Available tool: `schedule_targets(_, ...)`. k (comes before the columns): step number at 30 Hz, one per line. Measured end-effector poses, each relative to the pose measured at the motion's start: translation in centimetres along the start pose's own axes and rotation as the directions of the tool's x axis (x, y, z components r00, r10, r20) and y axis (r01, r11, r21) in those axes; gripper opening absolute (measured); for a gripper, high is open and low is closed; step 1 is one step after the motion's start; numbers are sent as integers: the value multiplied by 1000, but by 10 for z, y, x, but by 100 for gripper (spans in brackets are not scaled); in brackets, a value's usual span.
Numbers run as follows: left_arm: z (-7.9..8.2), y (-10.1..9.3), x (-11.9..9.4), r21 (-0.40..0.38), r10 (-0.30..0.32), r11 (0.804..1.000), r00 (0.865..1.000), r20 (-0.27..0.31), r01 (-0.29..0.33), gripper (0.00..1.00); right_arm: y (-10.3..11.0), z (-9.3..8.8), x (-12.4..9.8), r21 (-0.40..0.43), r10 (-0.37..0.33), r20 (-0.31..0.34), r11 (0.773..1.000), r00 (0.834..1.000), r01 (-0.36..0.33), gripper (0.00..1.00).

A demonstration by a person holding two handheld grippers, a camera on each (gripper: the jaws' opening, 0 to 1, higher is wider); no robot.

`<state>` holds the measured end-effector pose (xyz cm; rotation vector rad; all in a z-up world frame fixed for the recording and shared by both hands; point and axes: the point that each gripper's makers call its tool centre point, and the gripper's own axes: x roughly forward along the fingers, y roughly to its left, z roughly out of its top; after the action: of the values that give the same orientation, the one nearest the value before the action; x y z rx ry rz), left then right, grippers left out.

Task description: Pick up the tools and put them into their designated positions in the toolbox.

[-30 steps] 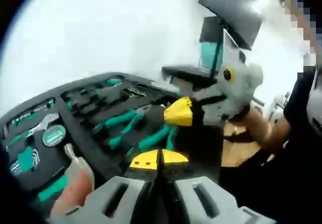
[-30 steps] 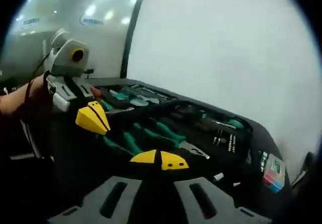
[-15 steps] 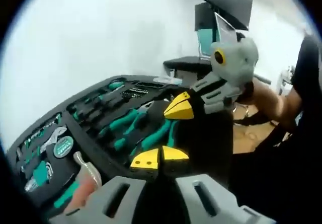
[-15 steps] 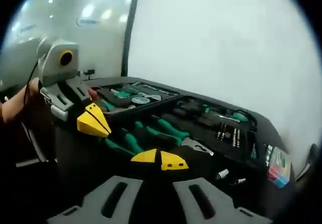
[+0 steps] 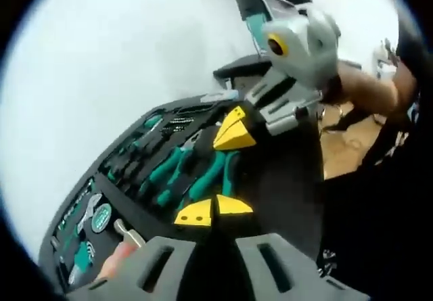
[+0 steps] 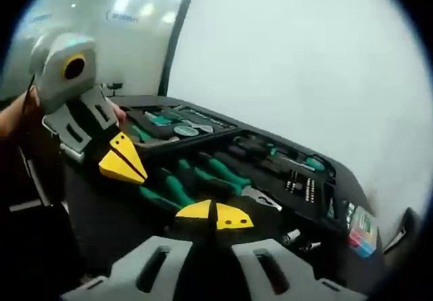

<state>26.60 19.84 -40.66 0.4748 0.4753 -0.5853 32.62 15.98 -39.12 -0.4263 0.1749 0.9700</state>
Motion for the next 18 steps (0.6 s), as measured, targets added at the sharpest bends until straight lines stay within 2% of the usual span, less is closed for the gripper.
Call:
schedule_targets(2,2,0,2,-2,-4,1000,1000,0,4,0,3,0,-3,-6,5,9,1000,1000,-5,0)
schedule_targets(3,4,0,2,15,19,1000,1000,-1,-19,0,2,1,-3,-15,15,16,1000,1000,-15,0)
schedule_targets(4,5,0,1,6,33,999,999,-3,-33,0,2,2,-4,10,75,21,997,997,-75,0)
schedule_targets(5,6,1,-1,-3,37,999,999,-2,-37,0,-4,-2,-8,59,85,-12,995,996,-84,0)
schedule_targets(6,6,2,-2,-4,35,999,999,-2,-35,1,-36,-6,-17,140,-43,-50,989,998,50,0)
schedule_targets(7,8,-4,-6,-100,-9,995,1000,-23,6,1,-55,6,-25,184,-117,22,977,993,111,0)
schedule_targets(8,21,-1,-7,-178,6,984,1000,30,-1,1,-60,20,-41,248,-129,97,963,987,102,0)
schedule_targets(9,44,-4,-8,-172,4,985,990,138,20,1,-62,20,-44,297,-123,88,950,988,92,0)
schedule_targets(10,57,-5,-7,-155,8,988,982,188,22,1,-59,15,-45,287,-104,52,954,993,85,0)
schedule_targets(11,57,6,1,-124,84,990,985,148,-66,1,-54,11,-44,230,-96,31,969,995,86,0)
schedule_targets(12,51,11,8,-84,114,991,990,84,-106,1,-47,9,-39,133,-88,26,988,996,84,0)
schedule_targets(13,47,11,19,-18,114,993,993,30,-114,1,-41,7,-32,84,-80,27,993,996,77,0)
schedule_targets(14,46,8,28,-24,103,994,995,12,-103,1,-34,5,-28,64,-71,29,996,997,69,0)
schedule_targets(16,45,-7,43,-87,10,996,1000,18,-9,1,-23,-4,-11,49,-37,3,998,999,37,0)
schedule_targets(17,59,-2,47,-91,37,996,992,121,-26,1,-23,-13,-5,12,-57,-32,998,998,58,0)
schedule_targets(18,48,-4,46,-125,33,992,997,69,-24,1,-26,-1,-4,11,-78,44,997,996,77,0)
